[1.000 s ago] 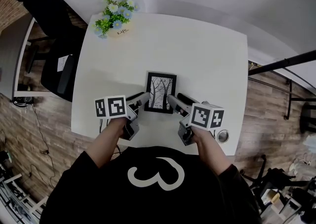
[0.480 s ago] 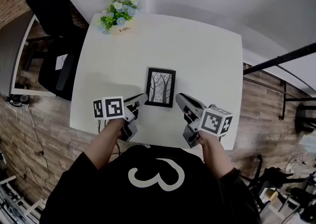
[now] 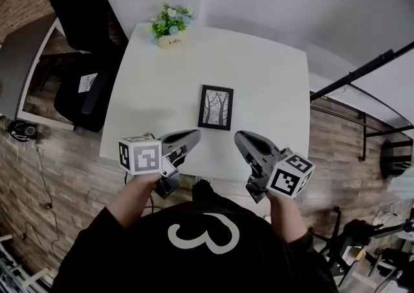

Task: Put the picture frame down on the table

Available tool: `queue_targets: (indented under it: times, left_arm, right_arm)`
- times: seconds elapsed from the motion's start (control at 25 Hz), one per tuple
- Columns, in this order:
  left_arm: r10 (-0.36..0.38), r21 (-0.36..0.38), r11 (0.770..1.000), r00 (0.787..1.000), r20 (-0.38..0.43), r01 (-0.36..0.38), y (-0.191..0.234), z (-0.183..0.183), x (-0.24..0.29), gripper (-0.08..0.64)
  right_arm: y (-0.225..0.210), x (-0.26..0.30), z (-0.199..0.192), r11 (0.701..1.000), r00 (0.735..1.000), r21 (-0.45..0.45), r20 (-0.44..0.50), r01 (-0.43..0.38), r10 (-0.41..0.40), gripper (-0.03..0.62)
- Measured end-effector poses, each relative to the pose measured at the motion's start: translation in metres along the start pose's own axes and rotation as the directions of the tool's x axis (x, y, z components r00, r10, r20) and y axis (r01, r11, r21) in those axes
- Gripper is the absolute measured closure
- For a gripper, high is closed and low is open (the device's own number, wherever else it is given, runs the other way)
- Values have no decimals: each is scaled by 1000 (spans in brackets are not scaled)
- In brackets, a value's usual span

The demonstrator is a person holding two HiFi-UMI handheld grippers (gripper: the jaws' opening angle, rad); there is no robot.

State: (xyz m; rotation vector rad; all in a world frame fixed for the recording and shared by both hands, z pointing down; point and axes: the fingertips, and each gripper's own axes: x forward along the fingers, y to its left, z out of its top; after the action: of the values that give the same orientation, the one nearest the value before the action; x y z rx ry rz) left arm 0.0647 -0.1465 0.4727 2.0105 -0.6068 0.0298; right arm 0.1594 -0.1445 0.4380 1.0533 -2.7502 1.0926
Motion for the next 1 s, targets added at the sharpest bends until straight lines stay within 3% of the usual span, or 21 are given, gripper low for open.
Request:
queue_targets:
  times: [0.12, 0.32, 0.52, 0.76, 1.0]
  left_arm:
    - [-60, 144, 988, 998, 10, 58, -36, -9, -28, 545]
    - [-136, 336, 935, 990, 36, 116, -92, -25, -76, 545]
    - [-194, 473, 866, 981, 19, 162, -144, -44, -134, 545]
    - [-247, 554, 804, 969, -16, 214, -183, -71, -171, 545]
    - [-265, 542, 804, 963, -44, 246, -198, -101, -181, 545]
  right_arm:
    - [37, -12, 0, 995, 1000, -102, 15, -16, 17, 563]
    - [104, -26, -15, 970, 997, -229, -3, -81, 83, 565]
    - [180, -41, -34, 959, 984, -229, 19, -167, 176, 565]
    - [238, -67, -49, 945, 963, -226, 78, -236, 259, 565]
    - [264, -94, -71, 942, 956, -230, 106, -246, 275, 569]
